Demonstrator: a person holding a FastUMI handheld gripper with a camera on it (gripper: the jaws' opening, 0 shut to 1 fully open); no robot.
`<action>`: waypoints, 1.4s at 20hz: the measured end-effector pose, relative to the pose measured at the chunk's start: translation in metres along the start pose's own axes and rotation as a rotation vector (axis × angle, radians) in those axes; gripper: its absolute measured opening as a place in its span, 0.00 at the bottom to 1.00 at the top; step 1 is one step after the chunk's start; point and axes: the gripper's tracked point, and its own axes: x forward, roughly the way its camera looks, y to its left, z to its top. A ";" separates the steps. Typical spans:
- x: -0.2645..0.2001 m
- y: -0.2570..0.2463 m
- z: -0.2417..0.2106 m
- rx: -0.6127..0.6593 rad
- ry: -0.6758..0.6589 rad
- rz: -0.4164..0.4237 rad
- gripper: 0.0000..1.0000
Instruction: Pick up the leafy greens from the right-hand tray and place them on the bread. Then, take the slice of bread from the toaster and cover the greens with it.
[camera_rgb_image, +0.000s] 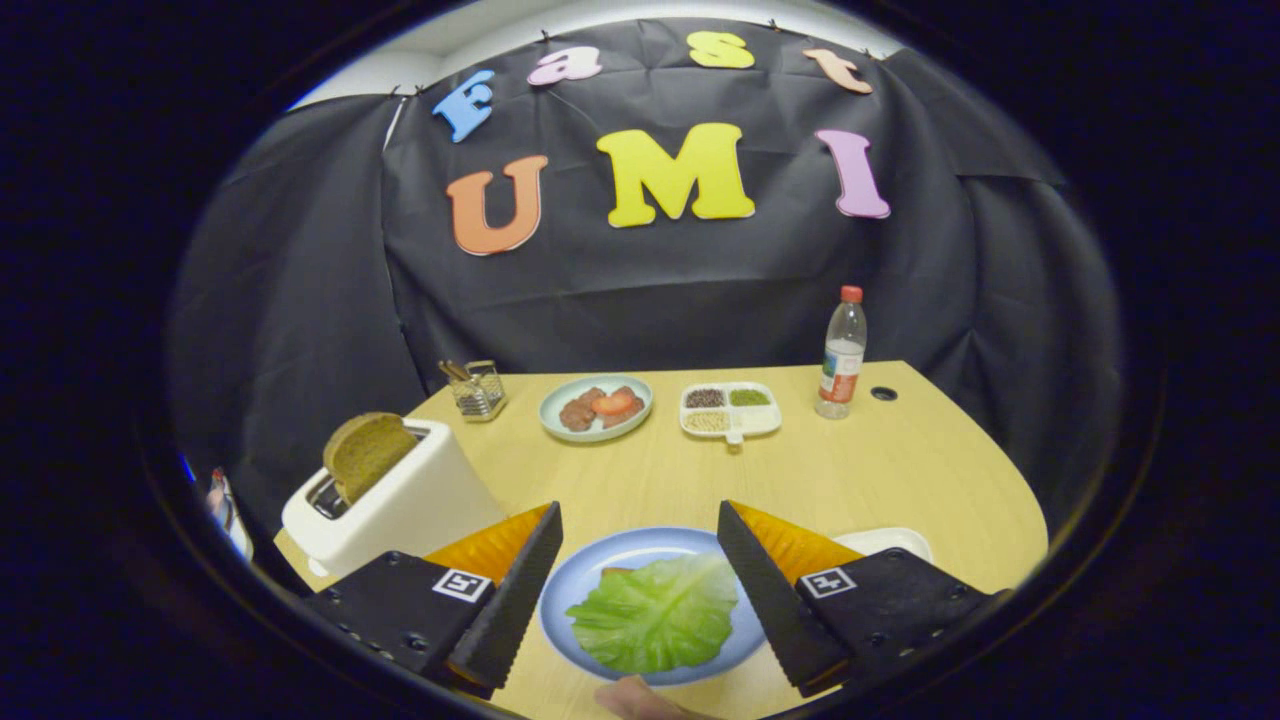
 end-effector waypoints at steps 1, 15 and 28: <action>-0.006 0.013 0.010 0.012 -0.008 0.022 0.96; 0.008 0.176 0.024 -0.015 -0.006 0.123 0.96; 0.057 0.204 -0.020 -0.045 0.158 -0.008 0.58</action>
